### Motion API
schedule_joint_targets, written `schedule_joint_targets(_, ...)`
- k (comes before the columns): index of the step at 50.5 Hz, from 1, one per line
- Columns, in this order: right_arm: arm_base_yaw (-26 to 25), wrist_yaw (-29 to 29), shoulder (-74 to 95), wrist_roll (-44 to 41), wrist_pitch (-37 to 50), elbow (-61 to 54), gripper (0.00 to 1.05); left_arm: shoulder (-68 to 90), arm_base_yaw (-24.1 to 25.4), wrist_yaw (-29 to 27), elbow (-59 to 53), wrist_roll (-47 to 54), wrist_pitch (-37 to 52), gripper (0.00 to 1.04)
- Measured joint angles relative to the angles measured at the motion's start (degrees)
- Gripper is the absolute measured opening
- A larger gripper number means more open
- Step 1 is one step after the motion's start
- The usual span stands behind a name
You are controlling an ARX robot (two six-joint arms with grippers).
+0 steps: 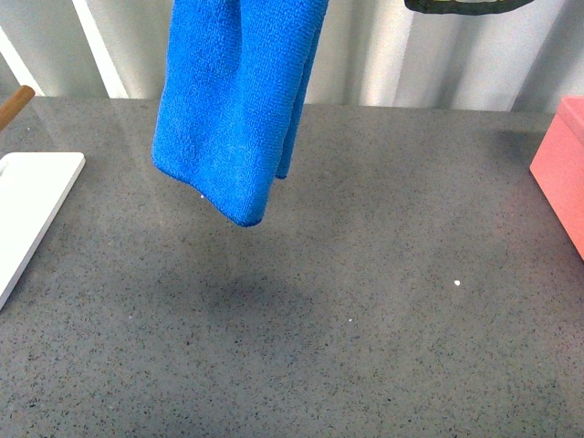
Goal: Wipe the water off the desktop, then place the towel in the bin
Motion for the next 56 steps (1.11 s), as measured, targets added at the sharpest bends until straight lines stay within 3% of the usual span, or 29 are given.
schedule_joint_targets(17,-0.02,0.66,-0.11,-0.2,-0.04,-0.52,0.07,-4.59,0.0,0.0,0.0,0.0,-4.42,0.03)
schedule_joint_targets(22,-0.02,0.87,-0.24,-0.22,-0.04,-0.85,0.07,-11.67,0.0,0.0,0.0,0.0,-13.66,0.03)
schedule_joint_targets(34,-0.02,1.95,-0.66,-0.66,-0.72,-1.22,0.07,-14.21,0.0,0.0,0.0,0.0,-14.62,0.03)
schedule_joint_targets(39,-0.07,6.21,-1.73,-2.89,-4.76,-1.18,0.07,-14.21,0.0,0.0,0.0,-0.02,-14.62,0.21)
schedule_joint_targets(43,-0.44,12.79,-2.69,-6.08,-11.08,0.37,0.07,-14.21,0.0,0.0,0.0,0.0,-14.62,0.35)
schedule_joint_targets(56,-8.5,41.77,-10.45,-18.71,-32.48,9.6,0.07,-14.25,0.0,0.0,0.0,0.0,-14.62,0.82)
